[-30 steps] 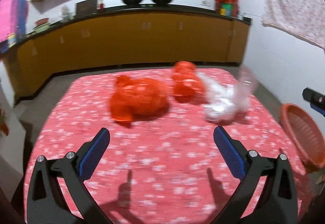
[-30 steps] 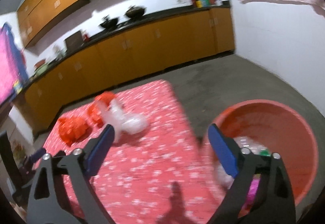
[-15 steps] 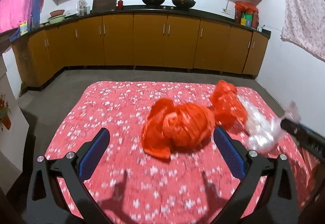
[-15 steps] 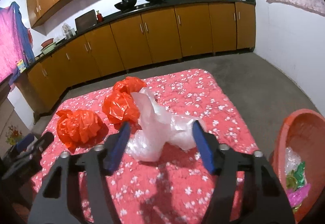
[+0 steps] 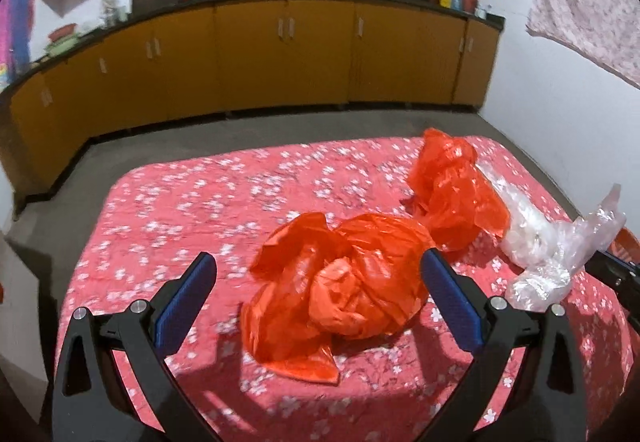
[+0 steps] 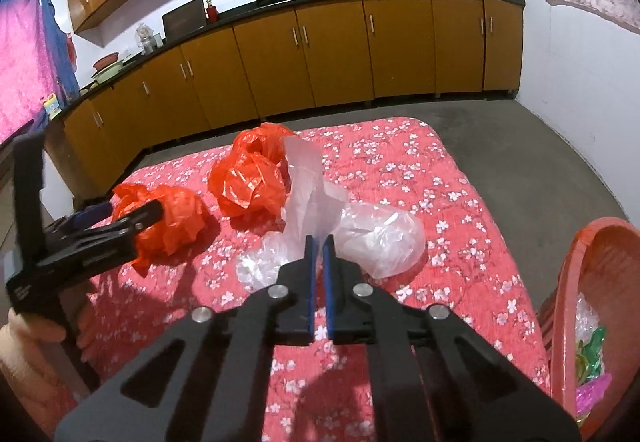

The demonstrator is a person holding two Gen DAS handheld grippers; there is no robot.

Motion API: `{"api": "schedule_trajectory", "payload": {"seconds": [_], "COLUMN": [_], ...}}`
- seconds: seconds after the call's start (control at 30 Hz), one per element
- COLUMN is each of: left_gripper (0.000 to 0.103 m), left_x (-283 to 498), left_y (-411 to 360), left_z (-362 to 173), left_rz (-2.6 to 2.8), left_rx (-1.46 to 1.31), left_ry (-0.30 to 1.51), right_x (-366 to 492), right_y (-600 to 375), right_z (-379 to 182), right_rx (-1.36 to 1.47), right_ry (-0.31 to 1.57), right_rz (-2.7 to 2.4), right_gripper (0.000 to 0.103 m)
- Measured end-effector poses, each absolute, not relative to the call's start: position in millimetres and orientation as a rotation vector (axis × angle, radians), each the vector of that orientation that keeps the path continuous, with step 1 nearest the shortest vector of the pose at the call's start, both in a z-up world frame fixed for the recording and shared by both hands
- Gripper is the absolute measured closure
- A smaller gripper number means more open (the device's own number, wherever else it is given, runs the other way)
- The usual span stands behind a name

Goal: Collect trash
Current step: 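Grasp a red bag with the left gripper while the right gripper grasps the clear bag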

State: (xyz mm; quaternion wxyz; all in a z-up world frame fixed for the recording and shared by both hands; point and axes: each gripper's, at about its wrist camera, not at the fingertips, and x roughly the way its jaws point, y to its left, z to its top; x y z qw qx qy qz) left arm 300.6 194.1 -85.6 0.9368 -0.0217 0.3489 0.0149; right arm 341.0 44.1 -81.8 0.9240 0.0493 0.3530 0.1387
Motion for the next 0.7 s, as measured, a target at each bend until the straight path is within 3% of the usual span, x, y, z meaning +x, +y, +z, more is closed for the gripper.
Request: {"api": "schedule_trajectory", "payload": {"seconds": [0.1,0.17,0.23,0.43,0.53,0.7], "left_gripper": [0.002,0.008,0.028,0.057,0.064,0.066], "left_x": [305,303,302,289,277,254], "left_y": [194,191,189,179,173,167], "left_z": [-89,-88,-88,-87,-86,-74], "left_rz": [-0.016,-0.039,-0.058,-0.1,-0.102,-0.101], "left_rx": [-0.07,-0.071,-0.067,-0.048,-0.043,-0.072], "left_ry": [0.733,0.726,0.728,0.726,0.723,0.705], "right_x": [337,334,332,322,314,296], "right_y": [46,45,43,39,35,22], "right_z": [-81,-82,-81,-78,-73,-58], "right_rx": [0.092,0.097,0.107,0.11,0.113,0.126], "right_ry": [0.725,0.729,0.733,0.732,0.728,0.706], "right_rz": [0.291,0.294,0.297,0.298,0.297,0.291], "right_gripper": [0.1,0.1,0.1,0.1,0.1,0.101]}}
